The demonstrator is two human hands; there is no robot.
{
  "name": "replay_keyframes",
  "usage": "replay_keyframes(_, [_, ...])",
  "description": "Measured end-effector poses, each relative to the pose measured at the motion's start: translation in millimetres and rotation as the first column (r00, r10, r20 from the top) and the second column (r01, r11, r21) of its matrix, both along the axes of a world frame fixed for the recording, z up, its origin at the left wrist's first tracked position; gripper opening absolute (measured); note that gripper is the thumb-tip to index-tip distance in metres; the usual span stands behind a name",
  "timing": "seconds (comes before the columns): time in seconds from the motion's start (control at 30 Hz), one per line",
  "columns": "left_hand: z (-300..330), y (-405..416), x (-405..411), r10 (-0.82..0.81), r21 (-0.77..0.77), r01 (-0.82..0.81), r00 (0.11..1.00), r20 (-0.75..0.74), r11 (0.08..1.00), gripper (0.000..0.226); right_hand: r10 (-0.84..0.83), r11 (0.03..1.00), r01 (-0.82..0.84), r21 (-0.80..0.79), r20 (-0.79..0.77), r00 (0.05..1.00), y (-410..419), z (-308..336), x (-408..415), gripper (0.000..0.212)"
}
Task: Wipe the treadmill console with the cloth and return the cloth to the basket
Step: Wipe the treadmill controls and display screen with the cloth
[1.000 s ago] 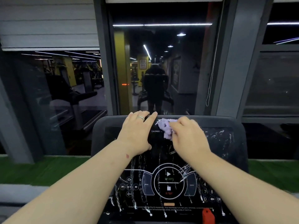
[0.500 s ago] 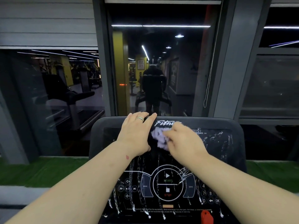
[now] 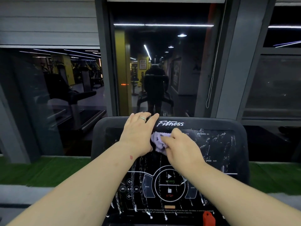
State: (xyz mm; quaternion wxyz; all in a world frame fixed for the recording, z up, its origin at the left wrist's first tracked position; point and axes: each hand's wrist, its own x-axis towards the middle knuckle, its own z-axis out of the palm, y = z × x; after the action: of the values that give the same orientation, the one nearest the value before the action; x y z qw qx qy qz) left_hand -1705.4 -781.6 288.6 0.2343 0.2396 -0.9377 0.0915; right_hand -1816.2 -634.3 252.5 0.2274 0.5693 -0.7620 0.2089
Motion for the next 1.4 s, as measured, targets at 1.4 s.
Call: replay_keyframes(1.4, [3,10,-4,0.064,0.006,-0.065,0.996,0.057,0.998,0.116,-0.182,0.976,0.200,-0.088,0.176,0.967,27,35,-39,0.022])
